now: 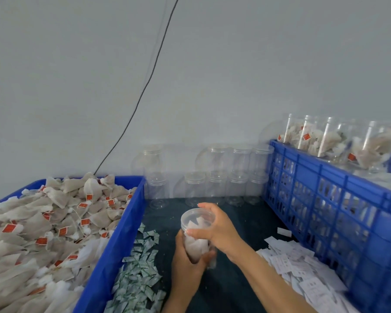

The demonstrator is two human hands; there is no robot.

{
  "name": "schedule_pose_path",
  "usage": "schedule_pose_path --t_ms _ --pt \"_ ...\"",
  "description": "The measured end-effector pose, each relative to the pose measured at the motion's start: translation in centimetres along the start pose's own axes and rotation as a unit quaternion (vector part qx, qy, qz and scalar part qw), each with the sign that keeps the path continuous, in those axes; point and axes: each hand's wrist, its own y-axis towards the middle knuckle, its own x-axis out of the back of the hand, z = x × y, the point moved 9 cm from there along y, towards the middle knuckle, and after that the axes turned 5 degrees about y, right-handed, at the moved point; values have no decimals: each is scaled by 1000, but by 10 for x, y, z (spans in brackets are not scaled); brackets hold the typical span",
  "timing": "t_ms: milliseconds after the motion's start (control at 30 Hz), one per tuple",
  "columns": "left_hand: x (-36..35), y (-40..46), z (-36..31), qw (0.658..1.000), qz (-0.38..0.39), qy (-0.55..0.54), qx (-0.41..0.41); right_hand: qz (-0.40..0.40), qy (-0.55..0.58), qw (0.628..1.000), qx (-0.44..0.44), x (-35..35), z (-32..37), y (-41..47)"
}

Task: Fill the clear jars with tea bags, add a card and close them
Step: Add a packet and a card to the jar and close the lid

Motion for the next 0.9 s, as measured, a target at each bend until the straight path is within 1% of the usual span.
schedule_pose_path --t_ms 100,167,300,367,500,633,733,800,900 --pt "0 1 -6 1000 -9 3 -7 -28 10 1000 -3 6 6 -4" --pt "-3 1 -18 999 -18 26 -22 -42 9 999 4 13 13 -6" --pt "-15 3 -63 995 -48 81 -46 -65 11 998 17 42 41 -6" --pt "-27 8 -90 993 -49 89 -52 -86 16 996 31 63 61 -7" --pt "-60 20 -139 995 -19 72 -59 -130 7 989 72 112 105 -8" --pt "-107 41 -186 996 50 7 -69 -188 17 973 135 172 147 -13" --pt "-149 56 -224 989 91 35 -112 -252 -12 951 177 219 172 -19" --pt "-179 64 -244 985 113 45 -123 -298 -46 932 204 249 187 -24" --pt "-221 71 -268 978 141 57 -145 -354 -66 907 219 291 200 -29"
